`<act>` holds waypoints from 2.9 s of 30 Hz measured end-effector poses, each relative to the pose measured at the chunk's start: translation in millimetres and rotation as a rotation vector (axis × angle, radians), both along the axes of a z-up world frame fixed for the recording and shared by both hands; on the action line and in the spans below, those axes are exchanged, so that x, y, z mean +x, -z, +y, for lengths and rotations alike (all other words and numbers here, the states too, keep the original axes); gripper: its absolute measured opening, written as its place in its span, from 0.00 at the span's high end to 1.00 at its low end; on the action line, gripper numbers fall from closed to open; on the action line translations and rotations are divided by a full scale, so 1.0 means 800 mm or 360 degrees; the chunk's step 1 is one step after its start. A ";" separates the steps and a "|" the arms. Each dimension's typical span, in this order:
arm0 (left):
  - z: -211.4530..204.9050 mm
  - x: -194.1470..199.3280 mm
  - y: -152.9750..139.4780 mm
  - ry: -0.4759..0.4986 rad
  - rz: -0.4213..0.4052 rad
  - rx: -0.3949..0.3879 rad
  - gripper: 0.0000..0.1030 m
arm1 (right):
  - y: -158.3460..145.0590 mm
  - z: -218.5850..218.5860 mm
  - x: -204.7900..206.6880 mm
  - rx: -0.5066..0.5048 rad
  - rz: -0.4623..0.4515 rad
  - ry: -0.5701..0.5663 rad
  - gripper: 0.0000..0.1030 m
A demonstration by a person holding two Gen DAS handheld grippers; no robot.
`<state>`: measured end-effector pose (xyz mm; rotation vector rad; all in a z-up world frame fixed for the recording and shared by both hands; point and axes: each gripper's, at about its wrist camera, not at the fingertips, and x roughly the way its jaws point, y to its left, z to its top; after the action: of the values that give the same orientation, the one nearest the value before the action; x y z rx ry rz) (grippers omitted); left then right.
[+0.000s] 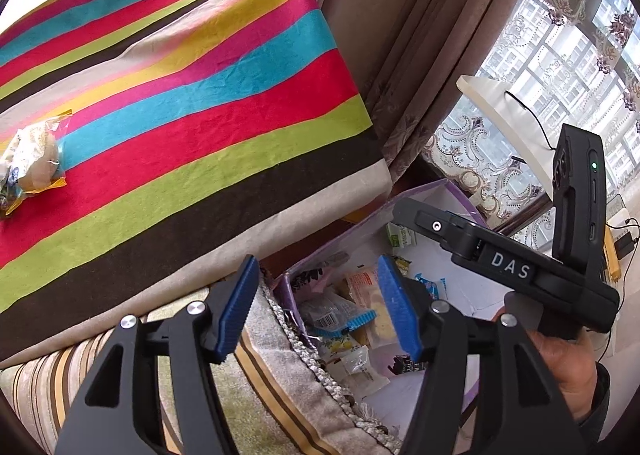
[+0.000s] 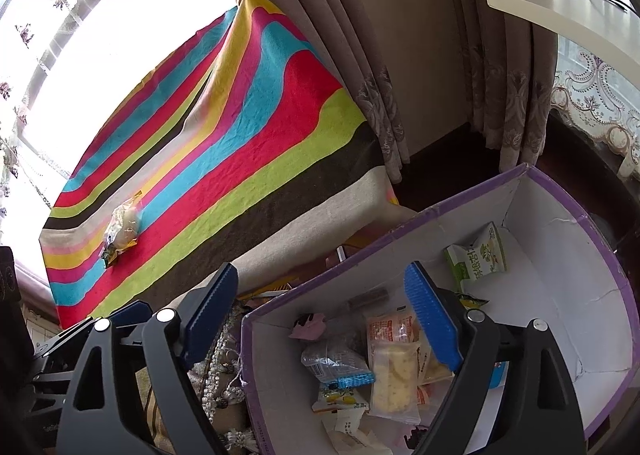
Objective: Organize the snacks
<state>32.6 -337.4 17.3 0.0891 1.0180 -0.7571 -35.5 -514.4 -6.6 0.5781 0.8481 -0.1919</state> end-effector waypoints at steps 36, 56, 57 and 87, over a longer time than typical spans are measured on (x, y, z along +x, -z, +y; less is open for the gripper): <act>0.294 0.103 -0.004 -0.0938 -0.0030 -0.0206 0.41 | -0.056 0.230 0.131 -0.0113 -0.0211 -0.0391 0.17; 0.360 0.205 0.028 -0.1021 0.0117 -0.0434 0.47 | -0.057 0.310 0.184 -0.0209 -0.0315 -0.0482 0.14; 0.360 0.209 0.031 -0.1021 0.0127 -0.0439 0.46 | -0.056 0.311 0.186 -0.0209 -0.0312 -0.0481 0.14; 0.352 0.234 0.060 -0.0976 0.0067 -0.0282 0.67 | -0.019 0.355 0.280 -0.0160 -0.0236 -0.0611 0.14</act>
<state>219.6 -55.8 -30.7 -0.3797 0.9428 -0.2835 188.1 -230.5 8.6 0.3224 0.7846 0.1560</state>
